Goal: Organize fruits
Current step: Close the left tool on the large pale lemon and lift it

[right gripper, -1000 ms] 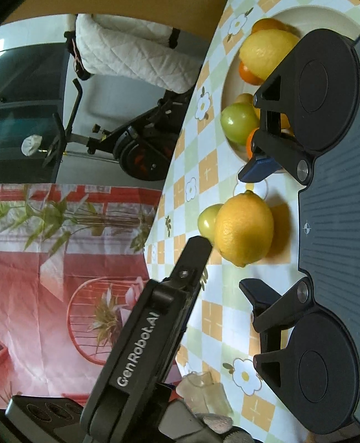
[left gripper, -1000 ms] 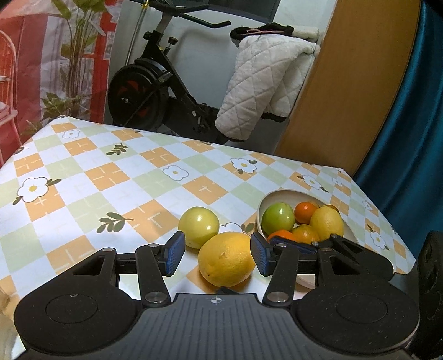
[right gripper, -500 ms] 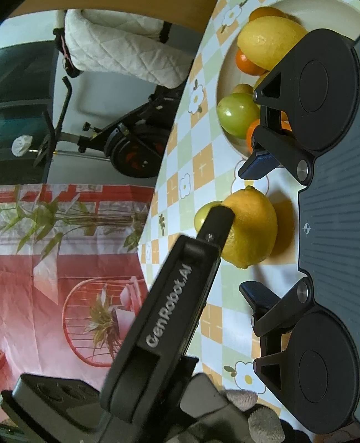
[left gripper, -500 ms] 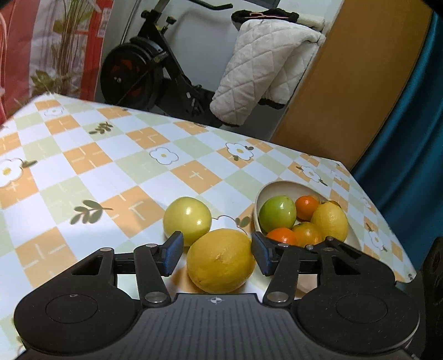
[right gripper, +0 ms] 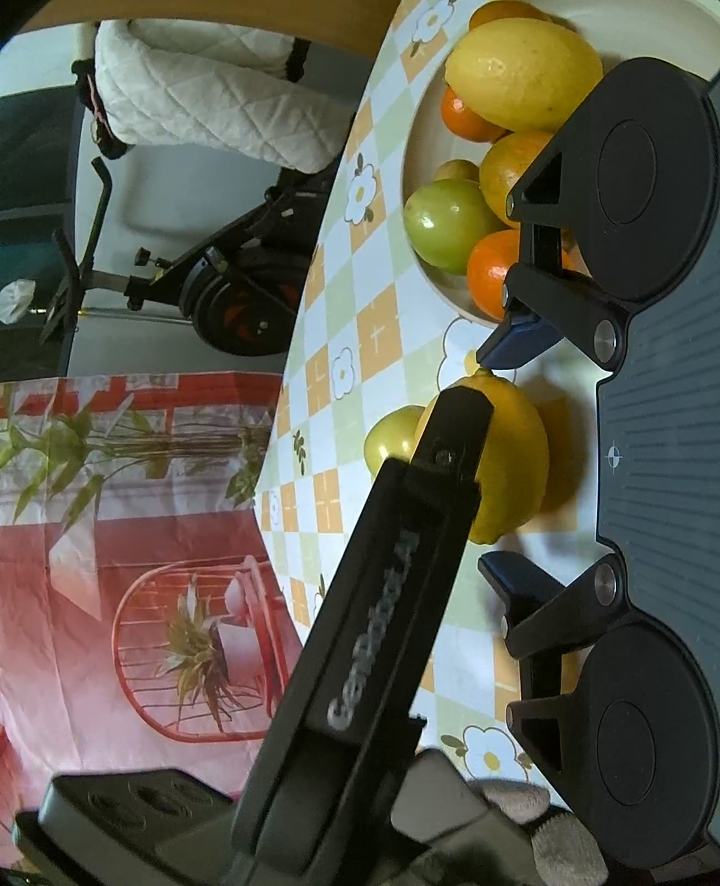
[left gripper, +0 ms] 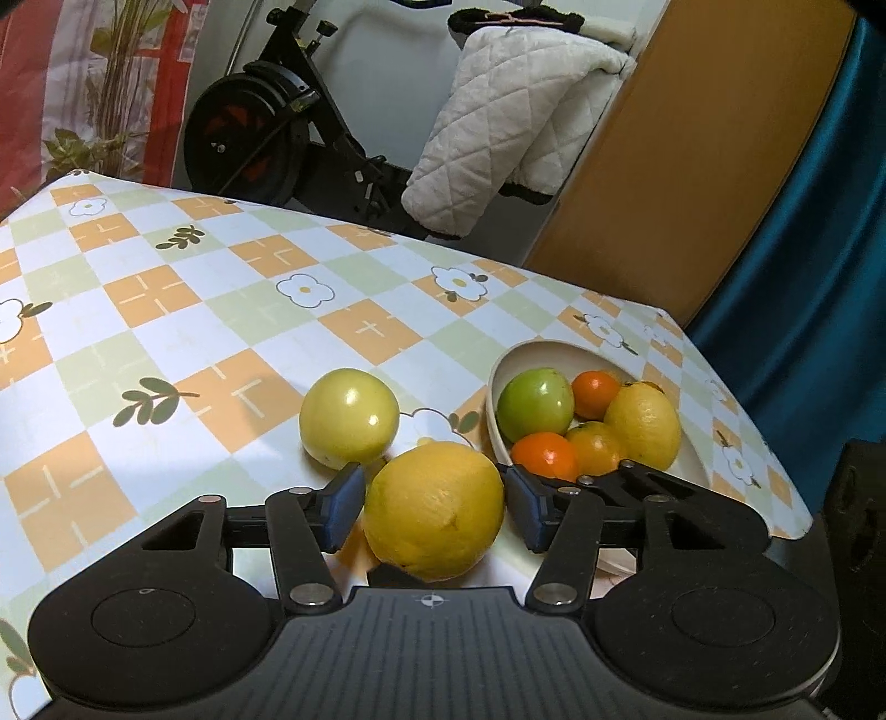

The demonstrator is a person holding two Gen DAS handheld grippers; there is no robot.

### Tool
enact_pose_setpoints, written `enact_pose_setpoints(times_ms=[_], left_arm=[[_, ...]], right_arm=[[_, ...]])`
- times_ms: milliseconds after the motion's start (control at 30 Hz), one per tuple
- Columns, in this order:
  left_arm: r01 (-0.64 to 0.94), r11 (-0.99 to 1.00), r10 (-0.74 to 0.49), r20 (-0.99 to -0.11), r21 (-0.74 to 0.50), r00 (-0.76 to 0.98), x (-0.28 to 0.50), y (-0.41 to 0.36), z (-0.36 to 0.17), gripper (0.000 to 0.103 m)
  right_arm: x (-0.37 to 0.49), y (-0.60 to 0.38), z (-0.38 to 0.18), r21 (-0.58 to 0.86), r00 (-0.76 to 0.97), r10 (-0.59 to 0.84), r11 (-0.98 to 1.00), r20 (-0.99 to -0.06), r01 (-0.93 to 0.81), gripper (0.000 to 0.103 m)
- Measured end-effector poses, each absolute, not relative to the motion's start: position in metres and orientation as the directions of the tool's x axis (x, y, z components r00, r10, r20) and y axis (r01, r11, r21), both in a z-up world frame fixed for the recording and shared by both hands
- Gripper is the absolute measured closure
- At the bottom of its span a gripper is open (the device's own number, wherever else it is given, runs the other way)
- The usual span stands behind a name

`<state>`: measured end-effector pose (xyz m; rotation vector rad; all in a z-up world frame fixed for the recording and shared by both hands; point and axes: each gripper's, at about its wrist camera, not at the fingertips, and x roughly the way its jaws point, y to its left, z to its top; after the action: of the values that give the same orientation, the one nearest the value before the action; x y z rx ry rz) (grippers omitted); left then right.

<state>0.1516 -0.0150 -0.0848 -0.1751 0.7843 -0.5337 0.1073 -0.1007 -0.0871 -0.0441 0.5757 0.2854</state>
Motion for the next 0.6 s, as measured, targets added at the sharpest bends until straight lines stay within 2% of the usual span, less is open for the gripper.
enact_pose_setpoints(times_ms=[233,600], left_arm=[[0.396,0.856,-0.515,-0.612,-0.332,0.6,0.138,-0.017,-0.082,0.05],[0.423,0.854,-0.516,-0.596,-0.303,0.616,0.11,-0.026,-0.076,0.051]], right_arm=[[0.107,-0.107,-0.088,0.085,0.792,0.26,0.963,-0.552,-0.257,0.042],[0.084,-0.119,-0.09,0.137,0.796,0.278,0.96,-0.537,-0.243,0.043]])
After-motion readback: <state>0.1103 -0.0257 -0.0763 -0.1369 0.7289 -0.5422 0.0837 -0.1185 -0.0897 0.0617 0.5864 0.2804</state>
